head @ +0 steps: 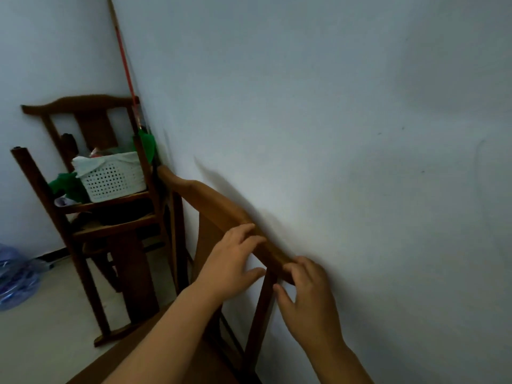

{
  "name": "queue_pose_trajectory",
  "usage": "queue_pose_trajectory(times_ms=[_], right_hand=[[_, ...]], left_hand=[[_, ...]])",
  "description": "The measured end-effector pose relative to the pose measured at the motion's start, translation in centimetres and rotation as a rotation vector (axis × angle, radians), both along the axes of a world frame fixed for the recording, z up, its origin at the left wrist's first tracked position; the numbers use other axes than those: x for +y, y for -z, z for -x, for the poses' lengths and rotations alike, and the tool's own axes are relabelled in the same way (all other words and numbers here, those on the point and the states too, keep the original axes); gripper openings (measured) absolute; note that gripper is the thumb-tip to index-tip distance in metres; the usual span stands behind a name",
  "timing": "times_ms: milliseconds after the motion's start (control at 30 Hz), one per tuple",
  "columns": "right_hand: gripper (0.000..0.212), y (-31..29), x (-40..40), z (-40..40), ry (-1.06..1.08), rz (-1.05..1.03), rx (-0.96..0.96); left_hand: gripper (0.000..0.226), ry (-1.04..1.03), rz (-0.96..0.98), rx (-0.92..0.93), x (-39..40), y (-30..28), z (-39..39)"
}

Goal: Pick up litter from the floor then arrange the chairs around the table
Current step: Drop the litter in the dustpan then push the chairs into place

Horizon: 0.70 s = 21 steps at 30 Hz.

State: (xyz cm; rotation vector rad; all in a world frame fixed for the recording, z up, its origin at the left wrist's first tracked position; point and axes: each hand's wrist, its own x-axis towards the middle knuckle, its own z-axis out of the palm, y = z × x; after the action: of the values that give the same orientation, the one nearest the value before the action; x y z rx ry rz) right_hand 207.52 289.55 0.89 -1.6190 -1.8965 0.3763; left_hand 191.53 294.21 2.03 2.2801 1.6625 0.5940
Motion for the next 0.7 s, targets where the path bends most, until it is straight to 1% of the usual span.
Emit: queue_pose_trajectory(times_ms=[100,167,300,400,500,600,633,700], right_hand=[[0.032,0.6,0.2,-0.4,-0.020,0.008,-0.033],[0.033,1.1,0.5,-0.5,-0.024,-0.063,-0.058],[0.035,1.2,0.6,-0.5,-0.010,-0.133,-0.073],[0.032,1.2,0.5,-0.7,-0.042,-0.149,-0.092],[0.029,1.2,0.2,-1.0,-0.029,-0.125,-0.018],[0.026,1.2,-0.3,-1.2,-0.023,-0.124,-0.008],[0.025,1.0,-0.5,-1.1,-0.038,-0.102,-0.002],[0.024,0.8,-0.9,-1.1,-0.071,0.013,0.050]], left_hand=[[0.063,0.046,-0.009,0.131,1.7,0.8,-1.0],[0.066,0.051,-0.004,0.180,2.1,1.5,-1.5],[0.065,0.015,-0.021,0.170,2.2,2.2,-1.9],[0.064,-0.008,-0.012,0.193,2.4,2.0,-2.2],[0.064,-0.004,0.011,0.180,2.3,1.7,-2.4],[0.060,0.029,-0.012,0.183,1.0,1.8,-2.2],[0.059,0.038,-0.018,0.180,0.4,1.9,-2.2],[0.057,0.055,-0.014,0.175,-0.7,1.8,-1.9]])
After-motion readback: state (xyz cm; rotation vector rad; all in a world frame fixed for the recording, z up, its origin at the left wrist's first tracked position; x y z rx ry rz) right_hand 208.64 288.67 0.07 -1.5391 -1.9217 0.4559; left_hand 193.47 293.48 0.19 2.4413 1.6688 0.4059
